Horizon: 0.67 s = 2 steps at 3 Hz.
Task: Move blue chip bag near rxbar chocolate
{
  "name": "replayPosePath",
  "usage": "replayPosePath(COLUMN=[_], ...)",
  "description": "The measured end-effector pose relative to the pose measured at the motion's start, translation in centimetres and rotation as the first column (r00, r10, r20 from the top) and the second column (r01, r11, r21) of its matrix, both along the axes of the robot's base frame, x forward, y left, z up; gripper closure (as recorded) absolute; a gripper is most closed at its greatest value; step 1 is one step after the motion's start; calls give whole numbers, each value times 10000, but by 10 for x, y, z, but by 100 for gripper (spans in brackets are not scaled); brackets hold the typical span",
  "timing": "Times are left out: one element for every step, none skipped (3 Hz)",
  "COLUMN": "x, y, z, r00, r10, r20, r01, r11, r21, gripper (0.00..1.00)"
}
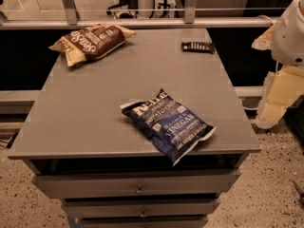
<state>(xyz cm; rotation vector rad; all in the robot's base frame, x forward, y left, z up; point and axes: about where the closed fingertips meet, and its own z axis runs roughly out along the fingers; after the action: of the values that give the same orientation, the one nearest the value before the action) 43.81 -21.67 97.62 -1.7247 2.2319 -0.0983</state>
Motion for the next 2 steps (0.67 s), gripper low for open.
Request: replayPosePath(x=[0, -1], y=[0, 9], z=[0, -10], r00=[10000, 9995], r10=[0, -49], r20=[2, -303], r01=[0, 63], r11=[10000, 9990], r21=[0, 442], gripper=[0, 0])
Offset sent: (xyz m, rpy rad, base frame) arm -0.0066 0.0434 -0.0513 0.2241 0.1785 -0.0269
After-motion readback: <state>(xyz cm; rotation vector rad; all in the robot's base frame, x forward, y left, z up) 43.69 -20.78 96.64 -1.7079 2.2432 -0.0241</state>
